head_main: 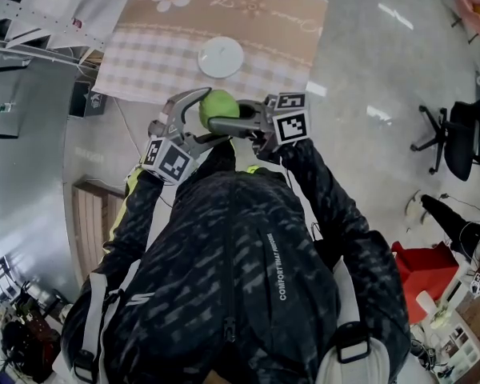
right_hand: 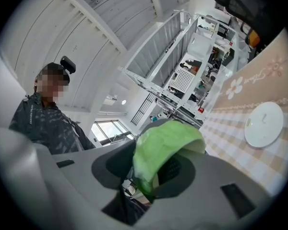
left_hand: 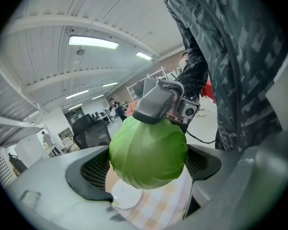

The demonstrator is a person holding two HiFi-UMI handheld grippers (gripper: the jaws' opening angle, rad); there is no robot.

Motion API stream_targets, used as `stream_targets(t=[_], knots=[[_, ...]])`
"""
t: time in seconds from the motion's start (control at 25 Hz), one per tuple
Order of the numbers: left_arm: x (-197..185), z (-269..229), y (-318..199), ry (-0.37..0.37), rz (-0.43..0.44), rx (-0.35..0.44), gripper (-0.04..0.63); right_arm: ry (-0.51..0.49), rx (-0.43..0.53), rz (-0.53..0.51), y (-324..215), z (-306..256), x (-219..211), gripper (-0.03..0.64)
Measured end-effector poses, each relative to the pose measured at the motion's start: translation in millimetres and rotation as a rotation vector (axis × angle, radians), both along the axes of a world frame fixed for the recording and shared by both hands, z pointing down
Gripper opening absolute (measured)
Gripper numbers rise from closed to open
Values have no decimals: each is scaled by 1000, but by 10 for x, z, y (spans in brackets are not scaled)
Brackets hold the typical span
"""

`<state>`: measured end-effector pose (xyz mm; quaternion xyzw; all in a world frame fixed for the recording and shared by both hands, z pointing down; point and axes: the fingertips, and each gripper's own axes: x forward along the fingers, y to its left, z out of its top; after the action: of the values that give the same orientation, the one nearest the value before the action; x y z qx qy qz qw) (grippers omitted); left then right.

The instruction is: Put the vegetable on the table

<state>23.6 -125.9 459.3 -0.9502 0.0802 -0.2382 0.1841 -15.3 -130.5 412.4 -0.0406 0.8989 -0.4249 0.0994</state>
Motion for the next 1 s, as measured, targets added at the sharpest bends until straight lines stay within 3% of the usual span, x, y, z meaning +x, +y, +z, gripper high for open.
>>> stream_targets(t=[1.0], knots=[[-115, 611, -1048, -15, 103, -128, 469, 17, -131, 120, -1160, 626, -85, 118]])
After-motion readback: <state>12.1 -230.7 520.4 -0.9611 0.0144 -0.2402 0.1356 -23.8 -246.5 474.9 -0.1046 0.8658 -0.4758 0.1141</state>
